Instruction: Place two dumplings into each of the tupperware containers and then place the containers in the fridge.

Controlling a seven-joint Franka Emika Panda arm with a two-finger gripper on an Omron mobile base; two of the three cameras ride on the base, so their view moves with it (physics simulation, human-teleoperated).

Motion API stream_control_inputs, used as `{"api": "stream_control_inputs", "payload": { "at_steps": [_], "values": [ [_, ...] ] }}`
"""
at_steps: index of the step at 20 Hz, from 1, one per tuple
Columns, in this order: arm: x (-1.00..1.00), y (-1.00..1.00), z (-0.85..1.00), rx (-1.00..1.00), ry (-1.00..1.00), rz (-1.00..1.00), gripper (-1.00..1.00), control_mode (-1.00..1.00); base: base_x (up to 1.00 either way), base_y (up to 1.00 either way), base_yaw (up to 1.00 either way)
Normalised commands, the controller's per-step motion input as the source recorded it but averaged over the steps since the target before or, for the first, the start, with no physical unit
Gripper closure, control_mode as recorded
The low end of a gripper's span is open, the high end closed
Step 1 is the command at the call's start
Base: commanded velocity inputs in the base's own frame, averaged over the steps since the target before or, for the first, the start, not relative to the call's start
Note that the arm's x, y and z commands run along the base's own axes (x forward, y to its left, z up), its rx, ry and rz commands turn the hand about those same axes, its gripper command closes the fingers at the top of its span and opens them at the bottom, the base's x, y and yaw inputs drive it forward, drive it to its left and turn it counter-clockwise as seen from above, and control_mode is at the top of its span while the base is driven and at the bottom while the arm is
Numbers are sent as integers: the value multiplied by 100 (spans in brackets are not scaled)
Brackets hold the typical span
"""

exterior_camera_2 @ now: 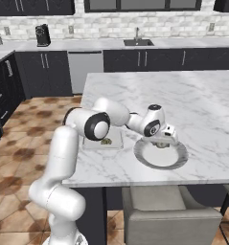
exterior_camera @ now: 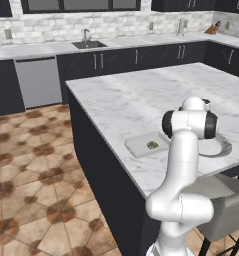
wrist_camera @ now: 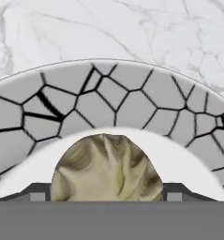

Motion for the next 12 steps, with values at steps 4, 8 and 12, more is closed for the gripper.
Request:
{"api": "stream_control_inputs", "payload": {
  "at_steps": [4, 8, 12],
  "values": [
    [-69, 42, 15, 0, 10, 7, 100, -100, 0, 0, 0],
    [-81, 100, 46, 0, 0, 7, 100, -100, 0, 0, 0],
    [-77, 100, 80, 2, -1, 5, 100, -100, 0, 0, 0]
  ]
}}
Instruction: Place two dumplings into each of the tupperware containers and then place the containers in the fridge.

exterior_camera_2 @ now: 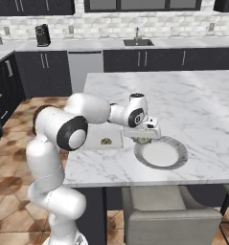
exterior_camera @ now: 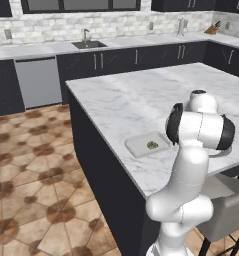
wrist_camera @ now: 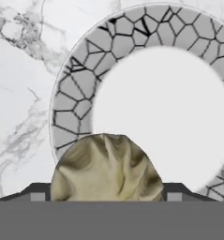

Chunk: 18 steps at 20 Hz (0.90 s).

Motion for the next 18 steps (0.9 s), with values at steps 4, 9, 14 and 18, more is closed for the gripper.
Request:
{"api": "stream_control_inputs", "payload": {
  "at_steps": [4, 9, 14, 18],
  "values": [
    [-78, 100, 89, 8, -20, 0, 100, -100, 0, 0, 0],
    [-50, 100, 56, 2, -27, 0, 100, -100, 0, 0, 0],
    [-11, 100, 10, 0, -26, 2, 100, -100, 0, 0, 0],
    [5, 100, 17, -3, -4, 10, 100, -100, 0, 0, 0]
  ]
}}
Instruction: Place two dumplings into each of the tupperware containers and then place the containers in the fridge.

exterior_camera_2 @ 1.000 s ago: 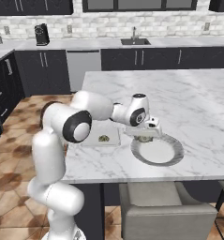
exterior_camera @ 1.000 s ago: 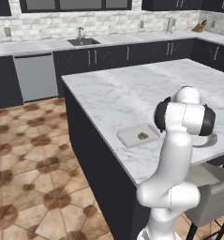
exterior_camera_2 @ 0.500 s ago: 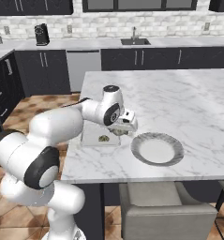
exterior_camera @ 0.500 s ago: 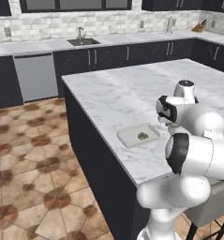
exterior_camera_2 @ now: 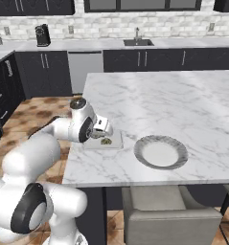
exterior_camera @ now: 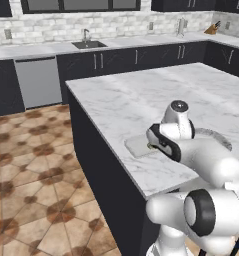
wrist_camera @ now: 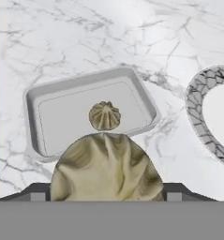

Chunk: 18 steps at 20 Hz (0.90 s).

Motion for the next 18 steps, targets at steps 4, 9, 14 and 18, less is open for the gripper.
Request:
{"api": "stream_control_inputs", "payload": {
  "at_steps": [4, 9, 14, 18],
  "values": [
    [12, 97, 41, -22, 23, 19, 100, -100, 0, 0, 0],
    [67, 12, 9, -1, 14, 26, 100, -100, 0, 0, 0],
    [60, -11, -52, 2, 1, 22, 100, -100, 0, 0, 0],
    [34, 0, -72, -3, 4, 6, 100, -100, 0, 0, 0]
  ]
}}
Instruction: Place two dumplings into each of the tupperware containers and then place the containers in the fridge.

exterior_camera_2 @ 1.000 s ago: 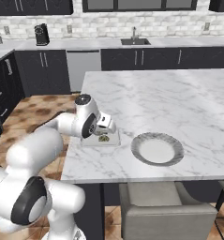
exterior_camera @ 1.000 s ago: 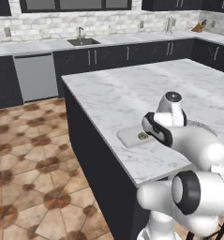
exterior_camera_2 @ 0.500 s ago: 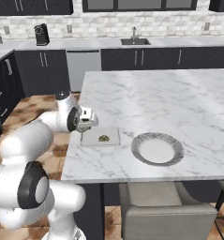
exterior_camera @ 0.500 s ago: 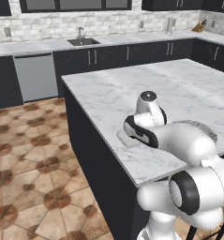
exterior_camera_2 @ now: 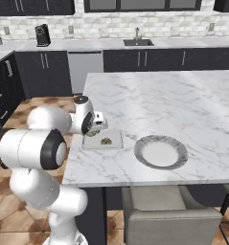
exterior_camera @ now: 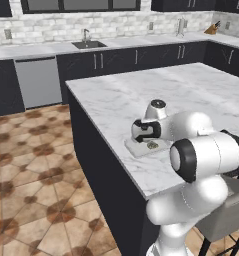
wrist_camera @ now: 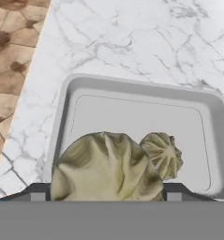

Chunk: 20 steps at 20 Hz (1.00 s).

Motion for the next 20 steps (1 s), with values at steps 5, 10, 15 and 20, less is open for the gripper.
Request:
{"api": "stream_control_inputs", "payload": {
  "at_steps": [5, 10, 15, 20],
  "values": [
    [38, -17, -25, 0, 0, 0, 100, -100, 0, 0, 0],
    [54, -23, -32, 0, 1, 0, 100, -100, 0, 0, 0],
    [12, -3, -55, -2, 0, 0, 100, -100, 0, 0, 0],
    [10, 0, -28, 0, 0, 0, 100, -100, 0, 0, 0]
  ]
}}
